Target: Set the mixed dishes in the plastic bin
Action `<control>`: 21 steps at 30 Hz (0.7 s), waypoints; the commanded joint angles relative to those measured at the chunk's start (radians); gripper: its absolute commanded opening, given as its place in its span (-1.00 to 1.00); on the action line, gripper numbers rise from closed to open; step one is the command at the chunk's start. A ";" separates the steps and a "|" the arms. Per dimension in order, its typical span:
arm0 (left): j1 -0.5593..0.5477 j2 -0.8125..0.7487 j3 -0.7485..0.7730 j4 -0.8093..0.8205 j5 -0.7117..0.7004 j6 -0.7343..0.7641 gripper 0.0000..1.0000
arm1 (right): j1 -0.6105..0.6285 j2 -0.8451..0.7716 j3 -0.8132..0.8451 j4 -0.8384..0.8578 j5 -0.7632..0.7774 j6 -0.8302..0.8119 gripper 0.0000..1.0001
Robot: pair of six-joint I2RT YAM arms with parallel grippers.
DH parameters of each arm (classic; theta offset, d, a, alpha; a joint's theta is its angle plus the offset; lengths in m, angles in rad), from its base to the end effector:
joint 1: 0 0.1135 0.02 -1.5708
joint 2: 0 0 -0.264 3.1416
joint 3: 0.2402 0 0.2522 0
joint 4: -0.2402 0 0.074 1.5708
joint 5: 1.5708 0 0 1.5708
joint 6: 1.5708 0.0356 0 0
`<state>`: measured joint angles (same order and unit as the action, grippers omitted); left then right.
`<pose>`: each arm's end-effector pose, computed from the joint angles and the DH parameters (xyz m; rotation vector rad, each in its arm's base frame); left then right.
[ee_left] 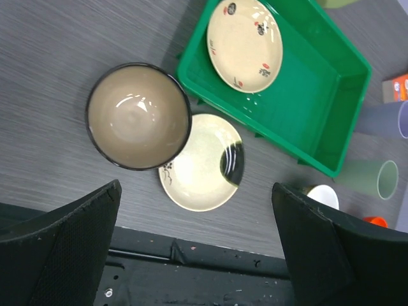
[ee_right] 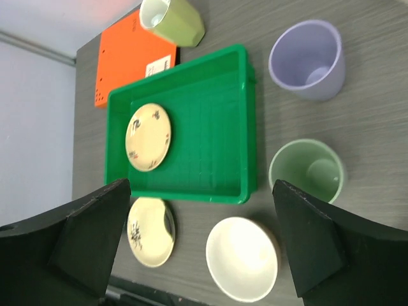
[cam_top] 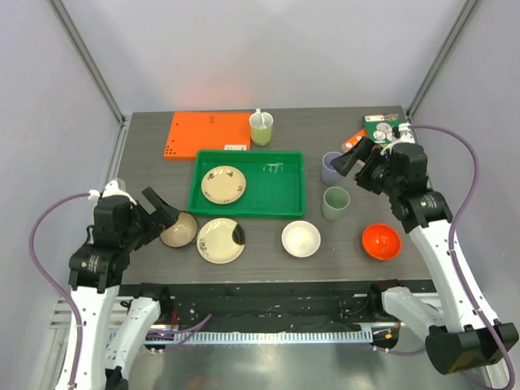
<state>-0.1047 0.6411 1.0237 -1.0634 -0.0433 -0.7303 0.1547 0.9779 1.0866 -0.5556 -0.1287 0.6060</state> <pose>0.0980 -0.0088 0.3495 -0.7245 2.1635 -0.3960 0.2049 0.0366 0.3714 0.3806 2.0325 0.6066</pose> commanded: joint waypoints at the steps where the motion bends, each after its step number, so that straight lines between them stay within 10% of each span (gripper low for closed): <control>1: -0.001 -0.056 -0.085 0.049 0.121 -0.050 0.99 | 0.054 -0.093 -0.048 0.053 -0.087 0.115 0.99; 8: 0.000 -0.225 -0.364 0.215 0.249 -0.268 1.00 | 0.291 -0.125 -0.108 0.086 -0.006 0.196 0.99; 21: 0.000 -0.250 -0.399 0.053 0.233 -0.276 1.00 | 0.557 -0.010 -0.142 0.189 0.095 0.225 0.98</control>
<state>-0.1047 0.4225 0.6701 -0.9749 0.1551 -0.9695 0.6025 0.9241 0.9253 -0.4541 -0.1085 0.8158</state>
